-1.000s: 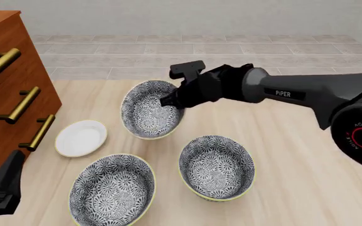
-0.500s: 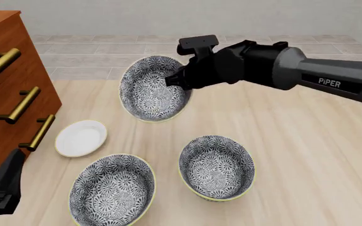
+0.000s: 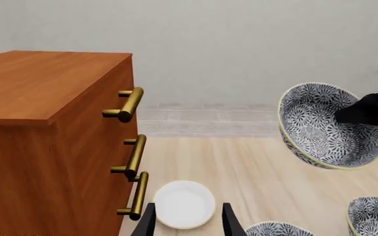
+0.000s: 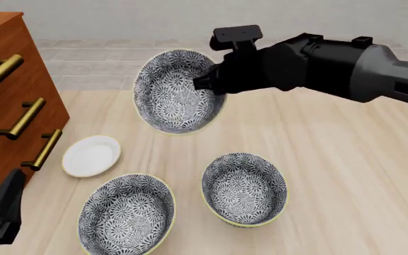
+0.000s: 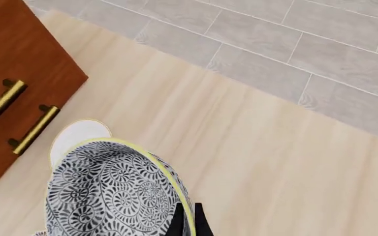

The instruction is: Stack the bowl at the front on the bowl in the middle.

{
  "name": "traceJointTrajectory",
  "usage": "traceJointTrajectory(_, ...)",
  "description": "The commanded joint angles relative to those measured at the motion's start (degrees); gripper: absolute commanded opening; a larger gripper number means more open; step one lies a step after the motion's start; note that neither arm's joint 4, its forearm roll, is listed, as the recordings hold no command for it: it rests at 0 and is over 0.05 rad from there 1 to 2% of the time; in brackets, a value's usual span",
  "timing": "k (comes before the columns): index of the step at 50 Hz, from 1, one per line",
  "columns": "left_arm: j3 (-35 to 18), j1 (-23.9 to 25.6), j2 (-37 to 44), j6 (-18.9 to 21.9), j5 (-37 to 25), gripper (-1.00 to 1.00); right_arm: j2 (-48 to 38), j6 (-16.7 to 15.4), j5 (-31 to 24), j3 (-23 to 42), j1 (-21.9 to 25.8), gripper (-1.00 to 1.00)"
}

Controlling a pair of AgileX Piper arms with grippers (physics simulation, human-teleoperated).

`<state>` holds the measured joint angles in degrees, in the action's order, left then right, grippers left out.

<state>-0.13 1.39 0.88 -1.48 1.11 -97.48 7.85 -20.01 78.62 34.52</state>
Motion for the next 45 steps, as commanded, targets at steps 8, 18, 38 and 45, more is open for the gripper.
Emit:
traceJointTrajectory(8,0.09,0.32,-0.66,-0.13,-0.48,1.0,12.56,1.25,1.64,-9.73,0.96,-1.0)
traceJointTrajectory(18,0.1,0.81,-0.72,0.26,-0.35,1.0,16.0,3.53,3.78,-15.5,0.99,-1.0)
traceJointTrajectory(38,0.11,1.07,-0.71,0.65,-0.54,1.0,26.15,9.53,-3.06,-22.45,1.23,-1.0)
traceJointTrajectory(45,0.12,1.14,-0.24,0.88,-0.37,1.0,27.08,8.99,-6.92,-22.76,-1.93,-1.0)
